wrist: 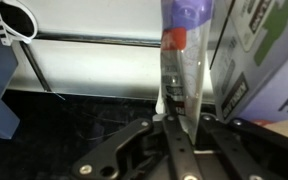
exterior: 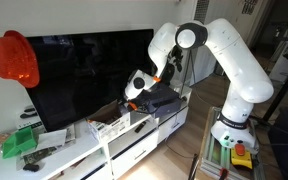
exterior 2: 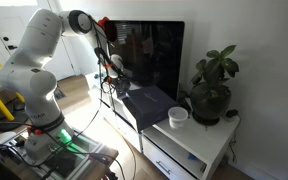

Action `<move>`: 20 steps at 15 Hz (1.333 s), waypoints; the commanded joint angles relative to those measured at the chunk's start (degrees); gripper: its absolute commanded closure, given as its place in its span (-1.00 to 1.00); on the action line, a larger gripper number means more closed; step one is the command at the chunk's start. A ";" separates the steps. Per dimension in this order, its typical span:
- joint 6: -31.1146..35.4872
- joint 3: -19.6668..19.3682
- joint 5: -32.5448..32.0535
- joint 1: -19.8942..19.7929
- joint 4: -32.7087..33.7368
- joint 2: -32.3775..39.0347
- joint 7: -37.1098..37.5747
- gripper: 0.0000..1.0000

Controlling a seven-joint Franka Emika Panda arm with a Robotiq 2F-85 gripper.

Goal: Remove one sachet from the white box and put it on the table

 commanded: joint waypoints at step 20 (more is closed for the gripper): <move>-7.69 1.41 -17.21 -0.69 -1.22 2.08 17.63 0.93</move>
